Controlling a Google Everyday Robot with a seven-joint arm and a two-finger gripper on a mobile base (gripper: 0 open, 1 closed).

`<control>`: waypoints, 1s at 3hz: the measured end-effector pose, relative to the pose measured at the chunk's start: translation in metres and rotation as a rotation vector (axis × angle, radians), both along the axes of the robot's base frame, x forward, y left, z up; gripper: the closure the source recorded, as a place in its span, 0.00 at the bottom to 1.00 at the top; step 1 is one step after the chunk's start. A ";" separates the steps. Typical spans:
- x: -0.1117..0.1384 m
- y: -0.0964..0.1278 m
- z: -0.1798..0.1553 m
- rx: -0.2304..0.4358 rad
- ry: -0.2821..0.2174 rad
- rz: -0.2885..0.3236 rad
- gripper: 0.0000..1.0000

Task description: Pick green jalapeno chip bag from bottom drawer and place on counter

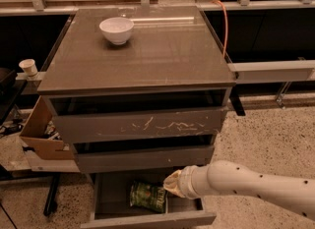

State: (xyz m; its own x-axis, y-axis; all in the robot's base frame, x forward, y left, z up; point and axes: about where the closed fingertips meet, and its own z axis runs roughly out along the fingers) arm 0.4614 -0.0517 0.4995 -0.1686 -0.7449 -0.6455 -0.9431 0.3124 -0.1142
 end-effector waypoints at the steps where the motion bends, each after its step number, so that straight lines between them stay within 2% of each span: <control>1: 0.026 0.010 -0.019 0.038 -0.034 0.078 1.00; 2: 0.054 0.018 -0.055 -0.023 -0.019 0.142 1.00; 3: 0.065 0.009 -0.081 -0.167 -0.026 0.145 1.00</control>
Offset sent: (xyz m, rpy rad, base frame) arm 0.0811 0.0316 -0.0910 -0.0723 0.0243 0.1992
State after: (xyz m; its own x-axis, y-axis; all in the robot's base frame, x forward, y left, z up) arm 0.5260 -0.0429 0.4183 -0.0366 -0.8570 -0.5141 -0.9729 0.1481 -0.1776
